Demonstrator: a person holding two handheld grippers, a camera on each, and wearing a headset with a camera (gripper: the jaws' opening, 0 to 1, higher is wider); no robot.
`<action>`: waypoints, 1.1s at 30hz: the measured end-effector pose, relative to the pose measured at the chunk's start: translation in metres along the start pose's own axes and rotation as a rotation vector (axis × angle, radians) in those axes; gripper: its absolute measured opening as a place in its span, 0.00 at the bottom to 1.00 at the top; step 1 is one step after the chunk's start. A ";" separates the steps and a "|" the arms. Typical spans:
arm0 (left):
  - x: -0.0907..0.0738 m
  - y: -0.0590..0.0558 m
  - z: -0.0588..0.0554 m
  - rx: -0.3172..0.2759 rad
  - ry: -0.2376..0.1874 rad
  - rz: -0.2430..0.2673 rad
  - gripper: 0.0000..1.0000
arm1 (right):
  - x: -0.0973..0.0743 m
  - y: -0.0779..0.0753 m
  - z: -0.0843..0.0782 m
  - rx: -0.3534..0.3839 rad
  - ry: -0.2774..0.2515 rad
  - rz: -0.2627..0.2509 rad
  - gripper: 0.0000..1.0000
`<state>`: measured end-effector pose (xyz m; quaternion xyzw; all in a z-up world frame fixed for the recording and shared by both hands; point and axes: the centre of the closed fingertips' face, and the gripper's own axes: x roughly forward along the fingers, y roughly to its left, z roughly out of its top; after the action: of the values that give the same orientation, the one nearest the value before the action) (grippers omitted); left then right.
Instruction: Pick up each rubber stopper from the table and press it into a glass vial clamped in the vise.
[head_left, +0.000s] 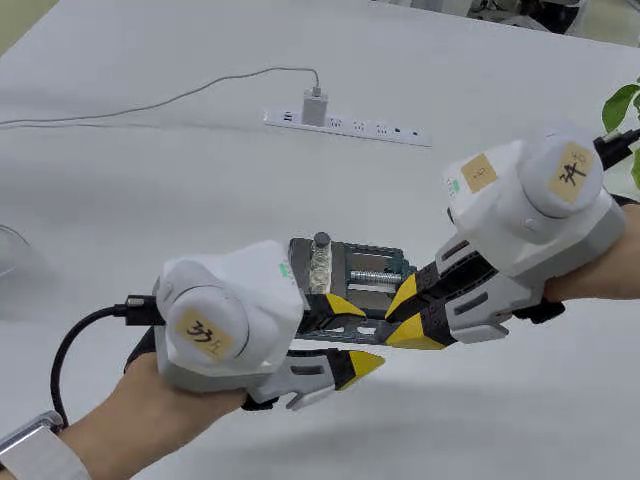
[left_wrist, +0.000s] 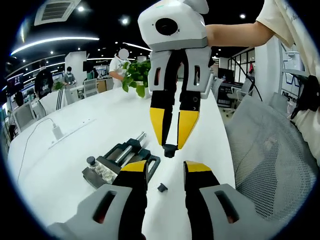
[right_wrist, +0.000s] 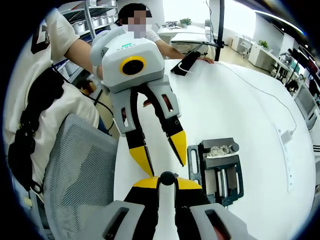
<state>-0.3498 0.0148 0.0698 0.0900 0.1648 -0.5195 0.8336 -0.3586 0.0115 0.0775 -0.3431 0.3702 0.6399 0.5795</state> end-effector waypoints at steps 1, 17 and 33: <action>-0.002 0.003 -0.003 -0.017 0.004 0.014 0.29 | 0.000 -0.001 0.000 -0.002 0.001 -0.003 0.06; -0.034 0.044 -0.028 -0.136 -0.007 0.222 0.80 | 0.005 -0.002 -0.002 -0.009 0.007 -0.009 0.06; -0.054 0.060 -0.038 -0.144 0.030 0.250 0.99 | 0.005 -0.014 -0.010 -0.015 0.016 -0.017 0.06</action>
<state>-0.3253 0.0987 0.0528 0.0577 0.2015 -0.3972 0.8935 -0.3452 0.0060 0.0672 -0.3558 0.3671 0.6348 0.5793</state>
